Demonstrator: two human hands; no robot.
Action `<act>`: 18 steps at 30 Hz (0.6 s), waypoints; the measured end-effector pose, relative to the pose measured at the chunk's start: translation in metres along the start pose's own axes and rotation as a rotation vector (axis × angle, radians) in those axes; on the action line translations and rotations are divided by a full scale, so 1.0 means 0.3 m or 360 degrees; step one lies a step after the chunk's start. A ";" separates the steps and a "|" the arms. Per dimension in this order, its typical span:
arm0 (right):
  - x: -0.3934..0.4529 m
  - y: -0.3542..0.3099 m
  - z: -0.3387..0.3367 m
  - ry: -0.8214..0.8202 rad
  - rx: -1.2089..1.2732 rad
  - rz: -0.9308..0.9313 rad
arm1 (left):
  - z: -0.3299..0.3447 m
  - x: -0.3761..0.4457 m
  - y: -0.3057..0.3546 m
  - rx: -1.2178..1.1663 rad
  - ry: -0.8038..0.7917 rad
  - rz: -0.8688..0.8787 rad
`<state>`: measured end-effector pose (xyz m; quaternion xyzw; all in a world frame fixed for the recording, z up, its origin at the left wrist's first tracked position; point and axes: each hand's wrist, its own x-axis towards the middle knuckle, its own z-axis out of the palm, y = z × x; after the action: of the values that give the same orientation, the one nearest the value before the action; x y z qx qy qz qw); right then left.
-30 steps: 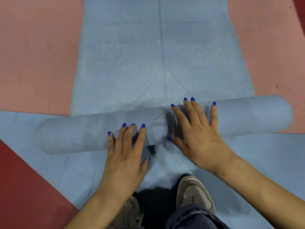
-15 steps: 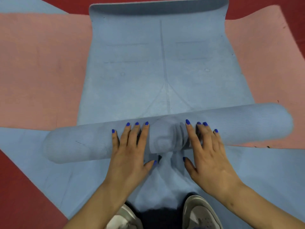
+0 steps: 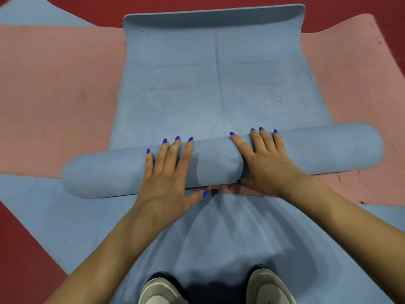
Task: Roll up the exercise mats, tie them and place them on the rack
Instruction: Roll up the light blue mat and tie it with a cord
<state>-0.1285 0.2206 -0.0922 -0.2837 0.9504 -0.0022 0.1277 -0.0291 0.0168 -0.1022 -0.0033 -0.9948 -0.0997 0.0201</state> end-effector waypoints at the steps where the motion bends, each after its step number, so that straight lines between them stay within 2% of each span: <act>1: 0.014 0.010 -0.012 -0.0106 0.0009 -0.0008 | 0.021 -0.007 -0.002 0.0086 0.0036 0.0014; 2: 0.028 0.017 -0.027 -0.0212 0.0000 0.0008 | 0.040 -0.013 -0.004 0.0165 0.0040 0.0039; 4: 0.047 0.017 -0.047 -0.0262 0.0029 0.0036 | 0.076 -0.013 -0.009 0.0292 -0.0015 0.0098; 6: 0.049 0.006 -0.046 -0.0196 0.0052 0.0053 | 0.097 0.002 -0.012 0.0380 -0.0113 0.0074; 11: 0.026 -0.022 -0.016 0.0184 0.0129 0.0002 | 0.071 0.090 -0.017 0.0482 -0.0300 -0.0094; 18: 0.118 0.030 0.037 0.0157 -0.0180 -0.0059 | 0.024 0.231 -0.050 0.0497 -0.0513 -0.0109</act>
<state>-0.1592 0.2097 -0.1123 -0.3076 0.9487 0.0353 0.0643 -0.0988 0.0036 -0.1095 0.0176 -0.9880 0.0568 -0.1423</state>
